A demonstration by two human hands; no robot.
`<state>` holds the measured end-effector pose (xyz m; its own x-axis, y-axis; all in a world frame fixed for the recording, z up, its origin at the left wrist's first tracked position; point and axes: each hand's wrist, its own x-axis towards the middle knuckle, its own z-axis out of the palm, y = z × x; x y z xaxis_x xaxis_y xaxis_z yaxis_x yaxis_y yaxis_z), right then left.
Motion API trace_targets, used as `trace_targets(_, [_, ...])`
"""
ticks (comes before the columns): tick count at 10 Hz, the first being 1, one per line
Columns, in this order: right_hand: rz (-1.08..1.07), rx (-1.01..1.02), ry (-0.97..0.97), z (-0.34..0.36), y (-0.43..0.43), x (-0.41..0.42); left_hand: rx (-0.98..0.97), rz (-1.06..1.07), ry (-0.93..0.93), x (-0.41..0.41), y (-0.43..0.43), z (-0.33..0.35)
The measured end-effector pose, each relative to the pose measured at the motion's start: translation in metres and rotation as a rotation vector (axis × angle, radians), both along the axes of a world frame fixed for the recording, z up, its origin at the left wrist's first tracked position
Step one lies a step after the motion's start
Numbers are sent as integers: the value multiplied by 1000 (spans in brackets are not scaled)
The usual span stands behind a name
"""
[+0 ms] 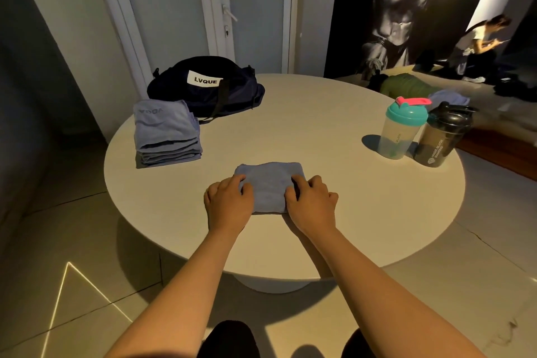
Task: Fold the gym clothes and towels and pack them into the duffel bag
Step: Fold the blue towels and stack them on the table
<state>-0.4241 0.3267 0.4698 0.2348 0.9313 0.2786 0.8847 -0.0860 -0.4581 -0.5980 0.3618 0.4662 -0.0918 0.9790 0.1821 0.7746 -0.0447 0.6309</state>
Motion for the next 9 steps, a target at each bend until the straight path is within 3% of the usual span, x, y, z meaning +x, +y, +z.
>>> trace_targets(1, [-6, 8, 51, 4, 4, 3, 16, -45, 91, -2, 4, 1])
trace_targets(2, [42, 179, 15, 18, 36, 15, 7, -195, -41, 4, 30, 4])
trace_targets(3, [190, -62, -47, 25, 84, 21, -5, -331, -216, 10, 69, 5])
trace_targets(4, [151, -310, -56, 28, 107, 25, -42, -388, -213, 26, 100, 14])
trace_targets(5, [135, -516, 61, 54, 113, 30, 6, -569, -320, 49, 106, 36])
trace_targets(6, [111, -701, 434, 101, 108, 35, -145, -515, -158, 33, 117, 82])
trace_targets(7, [89, -700, 684, 161, 97, 33, -269, -453, -89, 26, 104, 159])
trace_targets(9, [137, -648, 934, 249, 109, -2, -147, -526, -140, -2, 116, 246])
